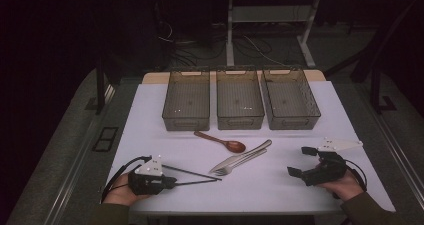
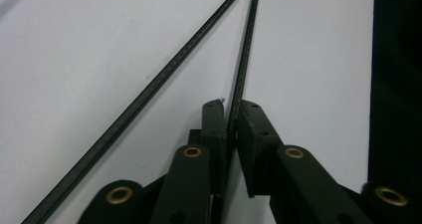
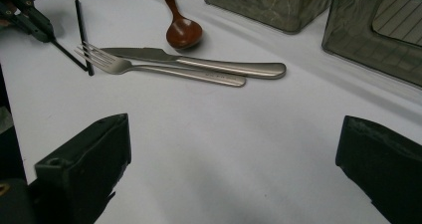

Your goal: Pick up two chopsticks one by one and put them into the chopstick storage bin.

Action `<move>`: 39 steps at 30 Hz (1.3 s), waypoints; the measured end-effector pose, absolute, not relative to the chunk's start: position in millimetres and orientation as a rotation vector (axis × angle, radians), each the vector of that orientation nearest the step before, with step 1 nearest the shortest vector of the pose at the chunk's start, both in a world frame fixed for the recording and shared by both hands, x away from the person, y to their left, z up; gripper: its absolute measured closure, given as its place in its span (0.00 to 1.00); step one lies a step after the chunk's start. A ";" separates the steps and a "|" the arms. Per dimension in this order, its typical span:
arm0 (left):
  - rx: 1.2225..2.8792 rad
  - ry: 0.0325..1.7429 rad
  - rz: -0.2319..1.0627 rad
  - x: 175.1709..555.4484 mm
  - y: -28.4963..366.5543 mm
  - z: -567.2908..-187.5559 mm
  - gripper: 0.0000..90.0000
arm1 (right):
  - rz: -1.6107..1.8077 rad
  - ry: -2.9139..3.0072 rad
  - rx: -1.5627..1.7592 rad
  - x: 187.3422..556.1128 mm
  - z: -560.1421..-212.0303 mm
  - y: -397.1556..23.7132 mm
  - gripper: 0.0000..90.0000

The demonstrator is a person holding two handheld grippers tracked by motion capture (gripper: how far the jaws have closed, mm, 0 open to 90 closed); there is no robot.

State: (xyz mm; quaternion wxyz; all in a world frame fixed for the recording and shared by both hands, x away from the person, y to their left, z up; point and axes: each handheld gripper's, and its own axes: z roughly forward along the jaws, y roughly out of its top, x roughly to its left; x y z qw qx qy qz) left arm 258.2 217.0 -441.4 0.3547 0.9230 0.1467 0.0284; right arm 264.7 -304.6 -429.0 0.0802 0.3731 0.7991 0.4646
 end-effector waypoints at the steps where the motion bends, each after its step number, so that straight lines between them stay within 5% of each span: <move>1: 2.386 0.377 0.073 258.3 217.1 -441.6 0.92 | 1.390 2.390 1.115 264.7 -429.0 -304.6 0.01; 39: 2.341 0.340 0.036 259.8 218.5 -416.2 0.95 | 1.387 2.387 1.119 264.9 -429.0 -305.0 0.01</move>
